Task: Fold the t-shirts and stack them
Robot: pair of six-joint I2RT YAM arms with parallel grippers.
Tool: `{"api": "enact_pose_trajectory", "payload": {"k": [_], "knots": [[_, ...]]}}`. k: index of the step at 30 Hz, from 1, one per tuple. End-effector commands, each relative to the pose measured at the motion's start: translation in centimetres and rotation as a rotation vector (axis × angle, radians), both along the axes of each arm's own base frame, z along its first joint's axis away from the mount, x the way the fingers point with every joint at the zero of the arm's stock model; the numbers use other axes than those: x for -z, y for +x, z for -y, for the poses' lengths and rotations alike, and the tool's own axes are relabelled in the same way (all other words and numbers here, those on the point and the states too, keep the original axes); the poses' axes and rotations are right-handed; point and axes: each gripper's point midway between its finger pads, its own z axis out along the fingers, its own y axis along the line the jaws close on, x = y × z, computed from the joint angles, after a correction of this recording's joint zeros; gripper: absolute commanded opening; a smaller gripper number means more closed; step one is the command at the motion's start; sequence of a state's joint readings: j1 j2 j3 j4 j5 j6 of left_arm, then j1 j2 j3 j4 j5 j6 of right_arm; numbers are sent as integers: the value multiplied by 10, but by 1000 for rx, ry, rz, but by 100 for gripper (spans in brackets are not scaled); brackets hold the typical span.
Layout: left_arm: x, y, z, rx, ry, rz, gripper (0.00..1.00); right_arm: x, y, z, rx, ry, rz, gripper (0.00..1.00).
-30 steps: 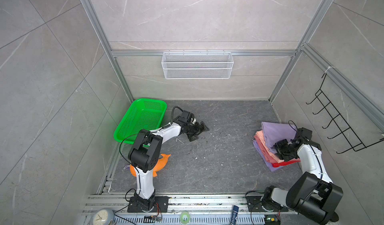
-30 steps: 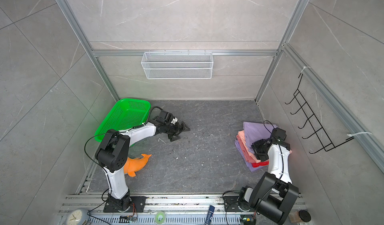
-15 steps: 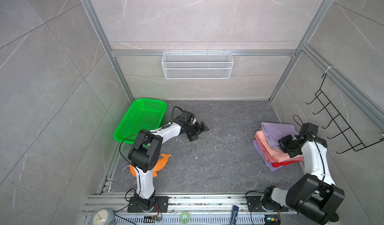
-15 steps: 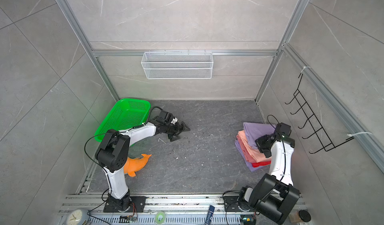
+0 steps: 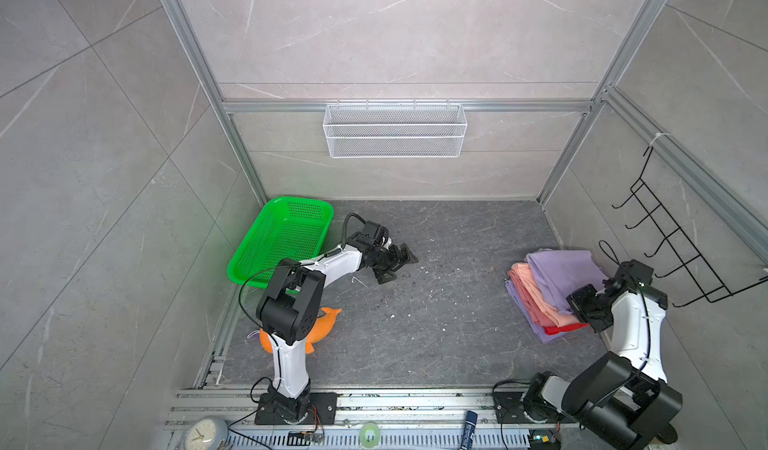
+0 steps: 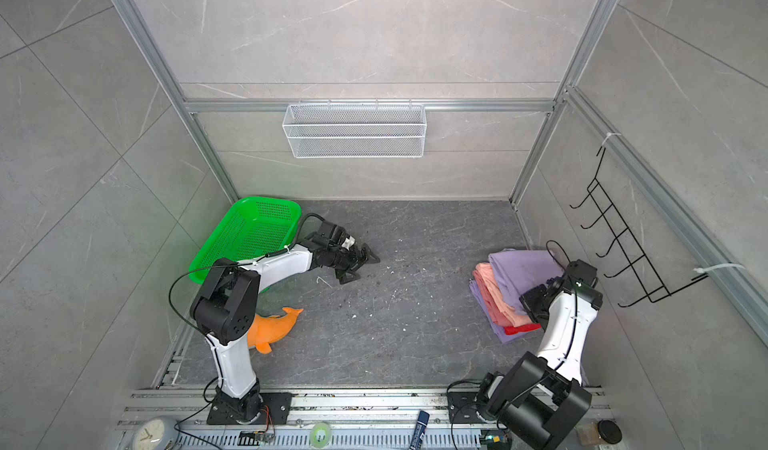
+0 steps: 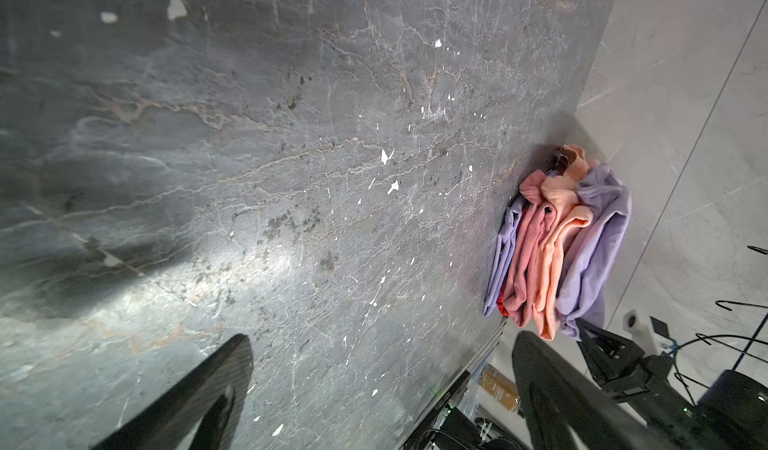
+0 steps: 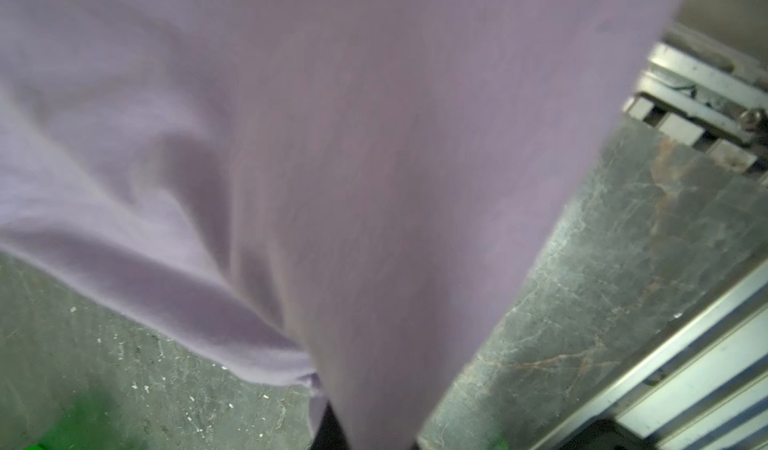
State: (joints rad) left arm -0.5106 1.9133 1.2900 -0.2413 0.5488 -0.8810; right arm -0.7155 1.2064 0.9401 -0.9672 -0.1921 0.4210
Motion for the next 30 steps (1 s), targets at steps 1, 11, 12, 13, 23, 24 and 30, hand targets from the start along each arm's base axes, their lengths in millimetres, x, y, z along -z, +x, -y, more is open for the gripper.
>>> {"api": "enact_pose_trajectory", "payload": {"k": [1, 11, 12, 13, 23, 24, 30], "knots": [[-27, 4, 2, 14, -19, 67, 100, 9, -1, 3, 11, 6, -11, 6], [-29, -1, -5, 4, 8, 73, 100, -24, 10, 10, 38, -40, 87, 53], [-29, -1, -6, 4, 14, 75, 100, -33, 12, 9, 32, -49, 110, 54], [-31, -1, -8, 2, 21, 80, 100, -45, 13, 8, 30, -63, 135, 55], [-72, 30, -88, -135, 162, 201, 100, -142, 58, -19, -72, -23, 479, 63], [-72, 34, -100, -155, 172, 193, 100, -147, 66, -26, -96, -13, 510, 64], [-72, 54, -140, -218, 184, 171, 100, -152, 117, -80, -283, -9, 548, 67]]}}
